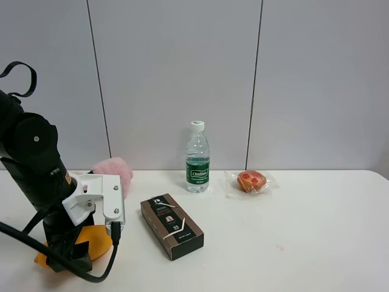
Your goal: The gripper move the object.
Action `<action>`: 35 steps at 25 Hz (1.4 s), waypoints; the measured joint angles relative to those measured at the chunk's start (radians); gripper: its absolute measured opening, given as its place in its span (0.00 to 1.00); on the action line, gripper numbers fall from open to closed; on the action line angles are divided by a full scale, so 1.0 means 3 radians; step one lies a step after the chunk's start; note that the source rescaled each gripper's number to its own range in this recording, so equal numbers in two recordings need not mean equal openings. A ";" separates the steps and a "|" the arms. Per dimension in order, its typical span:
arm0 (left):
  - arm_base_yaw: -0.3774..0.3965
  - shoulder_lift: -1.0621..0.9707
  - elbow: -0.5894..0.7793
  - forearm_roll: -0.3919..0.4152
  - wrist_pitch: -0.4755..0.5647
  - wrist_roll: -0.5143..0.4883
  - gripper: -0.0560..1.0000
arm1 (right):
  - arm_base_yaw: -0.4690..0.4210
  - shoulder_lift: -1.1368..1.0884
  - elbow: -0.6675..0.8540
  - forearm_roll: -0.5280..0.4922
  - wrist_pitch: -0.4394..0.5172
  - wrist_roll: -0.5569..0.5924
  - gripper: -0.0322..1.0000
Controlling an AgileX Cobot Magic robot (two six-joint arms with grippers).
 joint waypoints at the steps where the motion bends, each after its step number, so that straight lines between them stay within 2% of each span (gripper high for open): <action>1: 0.0000 0.0000 0.0000 -0.0016 -0.0004 -0.0065 0.72 | 0.0000 0.0000 0.0000 0.0000 0.0000 0.0000 1.00; 5: 0.0000 -0.0068 -0.0046 -0.0040 0.0175 -0.0455 0.80 | 0.0000 0.0000 0.0000 0.0000 0.0000 0.0000 1.00; 10: 0.0000 -0.0493 -0.0386 -0.0040 0.0774 -0.1011 0.80 | 0.0000 0.0000 0.0000 0.0000 0.0000 0.0000 1.00; 12: 0.0000 -0.0713 -0.0594 -0.0040 0.1129 -0.1347 0.80 | 0.0000 0.0000 0.0000 0.0000 0.0000 0.0000 1.00; 16: 0.0025 -0.1129 -0.1073 -0.0044 0.2156 -0.2123 0.80 | 0.0000 0.0000 0.0000 0.0000 0.0000 0.0000 1.00; 19: 0.0114 -0.1467 -0.1282 -0.0047 0.2788 -0.2417 0.80 | 0.0000 0.0000 0.0000 0.0000 0.0000 0.0000 1.00; 22: 0.0248 -0.1932 -0.1317 -0.0050 0.2921 -0.2485 0.80 | 0.0000 0.0000 0.0000 0.0000 0.0000 0.0000 1.00; 28: 0.0629 -0.3068 -0.1293 0.0039 0.2938 -0.2619 0.80 | 0.0000 0.0000 0.0000 0.0000 0.0000 0.0000 1.00; 35: 0.1040 -0.4615 -0.0692 0.0092 0.2954 -0.2963 0.80 | 0.0000 0.0000 0.0000 0.0000 0.0000 0.0000 1.00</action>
